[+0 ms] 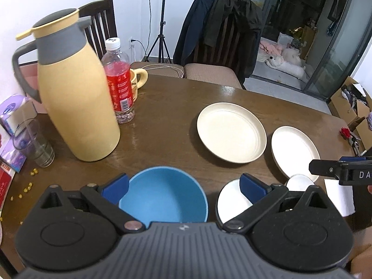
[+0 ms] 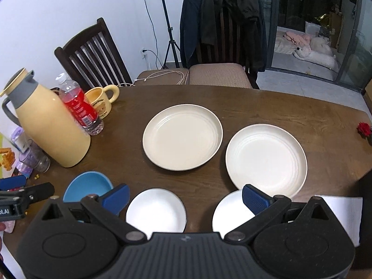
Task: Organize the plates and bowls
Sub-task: 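Move both grippers toward the next cream plate near the bear mug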
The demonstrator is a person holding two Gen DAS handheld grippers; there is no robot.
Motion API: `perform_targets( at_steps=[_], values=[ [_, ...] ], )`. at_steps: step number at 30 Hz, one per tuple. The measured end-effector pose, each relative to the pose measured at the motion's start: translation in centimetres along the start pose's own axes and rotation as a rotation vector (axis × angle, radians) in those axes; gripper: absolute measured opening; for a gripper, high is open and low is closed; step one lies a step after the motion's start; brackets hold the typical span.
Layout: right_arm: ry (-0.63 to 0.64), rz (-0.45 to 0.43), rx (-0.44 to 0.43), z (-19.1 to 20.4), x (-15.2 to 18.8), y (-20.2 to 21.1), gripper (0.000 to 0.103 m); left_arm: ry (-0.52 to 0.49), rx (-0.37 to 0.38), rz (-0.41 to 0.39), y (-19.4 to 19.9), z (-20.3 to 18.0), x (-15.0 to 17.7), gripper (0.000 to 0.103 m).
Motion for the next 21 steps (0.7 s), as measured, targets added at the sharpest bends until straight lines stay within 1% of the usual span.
perform_targets(
  at_steps=[8,17,21],
  values=[
    [0.007,0.026,-0.014,-1.9,-2.6,-4.5,0.103,0.019,-0.016,0.013,-4.1,-1.1,-2.0,0.103],
    [0.026,0.049,-0.031,-3.7,-5.2,-10.2,0.103,0.058,-0.040,0.030,-9.9,-1.6,-3.9,0.103],
    [0.010,0.067,-0.043,-4.5,-6.3,-12.9,0.103,0.049,-0.059,0.037,-12.5,-1.9,-4.4,0.103]
  ],
)
Point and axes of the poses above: each gripper's, at about its wrist camera, not at the fingertips, and y roughly against the way its jaws point, z to its left, x to its underside, the point moved 7 cm from there along -y, roughly the way its jaws point, and after that the axes turned 10 degrees about -z, right-handed, at the moved point
